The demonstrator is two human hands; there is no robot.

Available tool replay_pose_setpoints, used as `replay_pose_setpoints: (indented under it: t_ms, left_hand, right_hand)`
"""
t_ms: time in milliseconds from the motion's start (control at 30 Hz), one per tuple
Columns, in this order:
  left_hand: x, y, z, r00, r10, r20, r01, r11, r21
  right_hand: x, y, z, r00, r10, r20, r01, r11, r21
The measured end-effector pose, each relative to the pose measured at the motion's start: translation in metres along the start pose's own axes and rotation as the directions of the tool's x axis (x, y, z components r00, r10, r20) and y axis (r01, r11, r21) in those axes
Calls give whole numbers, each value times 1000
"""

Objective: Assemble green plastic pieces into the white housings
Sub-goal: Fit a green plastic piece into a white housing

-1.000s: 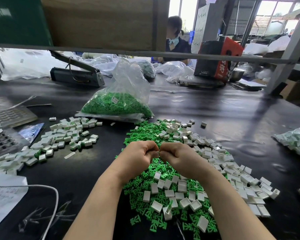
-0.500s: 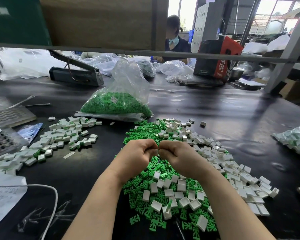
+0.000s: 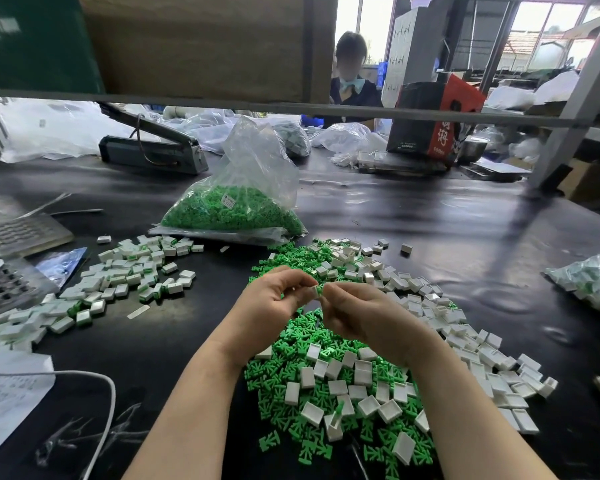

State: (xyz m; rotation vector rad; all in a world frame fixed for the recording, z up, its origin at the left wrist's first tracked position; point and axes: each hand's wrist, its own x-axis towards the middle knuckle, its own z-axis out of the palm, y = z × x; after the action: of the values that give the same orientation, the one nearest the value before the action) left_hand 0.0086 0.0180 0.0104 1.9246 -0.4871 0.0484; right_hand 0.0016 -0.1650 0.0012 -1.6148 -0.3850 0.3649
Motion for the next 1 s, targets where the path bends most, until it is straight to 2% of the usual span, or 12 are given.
replay_pose_setpoints:
  t_ms: [100, 200, 433, 600, 1000]
  left_hand:
    - [1, 3, 2, 1000, 15, -23, -16, 999, -49]
    - [2, 5, 4, 1000, 13, -25, -15, 999, -51]
    - [2, 5, 4, 999, 51, -19, -51, 998, -37]
    - [2, 6, 5, 999, 42, -26, -43, 998, -46]
    - [0, 10, 8, 1000, 3, -12, -5, 989, -150]
  right_hand:
    - [4, 6, 1, 993, 53, 105, -79, 964, 255]
    - [9, 7, 6, 989, -9, 149, -55, 905, 421]
    - [12, 10, 16, 992, -66, 109, -14, 791, 612]
    - [13, 13, 19, 995, -73, 66, 14, 771, 637]
    - [13, 10, 18, 989, -102, 106, 7, 752, 660]
